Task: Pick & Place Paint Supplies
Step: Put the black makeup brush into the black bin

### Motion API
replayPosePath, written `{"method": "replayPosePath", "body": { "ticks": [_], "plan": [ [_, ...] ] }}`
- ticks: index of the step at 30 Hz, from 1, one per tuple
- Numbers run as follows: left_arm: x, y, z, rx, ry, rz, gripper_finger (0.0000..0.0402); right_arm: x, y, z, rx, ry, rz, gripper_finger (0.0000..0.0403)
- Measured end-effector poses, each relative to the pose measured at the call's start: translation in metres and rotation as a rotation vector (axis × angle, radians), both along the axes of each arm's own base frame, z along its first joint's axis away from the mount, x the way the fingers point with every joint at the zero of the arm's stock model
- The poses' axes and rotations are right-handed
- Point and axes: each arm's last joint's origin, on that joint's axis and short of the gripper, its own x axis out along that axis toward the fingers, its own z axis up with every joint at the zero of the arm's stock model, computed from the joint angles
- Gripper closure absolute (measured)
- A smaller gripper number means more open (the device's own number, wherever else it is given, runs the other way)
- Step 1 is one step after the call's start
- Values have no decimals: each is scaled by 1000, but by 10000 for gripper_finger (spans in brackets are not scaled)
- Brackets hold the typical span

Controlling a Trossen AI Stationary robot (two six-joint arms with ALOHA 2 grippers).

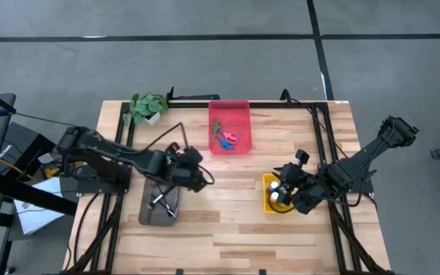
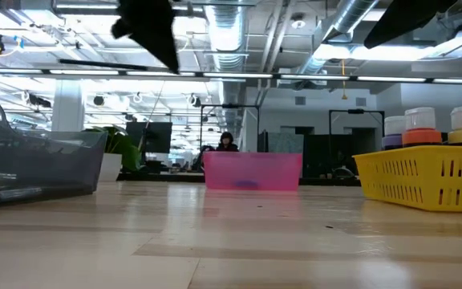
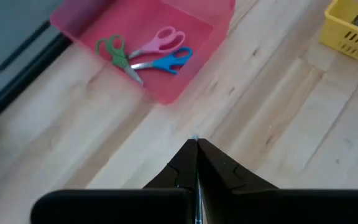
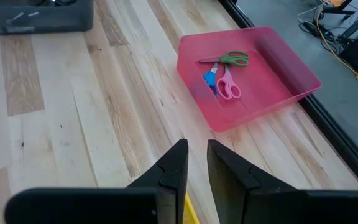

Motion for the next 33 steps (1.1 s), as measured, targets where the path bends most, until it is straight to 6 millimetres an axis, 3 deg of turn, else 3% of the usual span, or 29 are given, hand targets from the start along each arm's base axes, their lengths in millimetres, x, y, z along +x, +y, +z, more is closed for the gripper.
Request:
{"method": "replayPosePath", "body": {
  "ticks": [6,16,23,33],
  "plan": [
    [-39,-3,-7,-65,-68,59,401,0,0,0,0,-1,0,346],
    [-101,-11,-45,-205,-185,147,401,3,-2,1,10,-14,-15,346],
    [-117,-25,-61,-283,-249,158,401,5,-6,0,14,-16,-40,346],
    [-124,-48,-73,-336,-303,201,401,5,-6,0,14,-16,-39,346]
  ]
}}
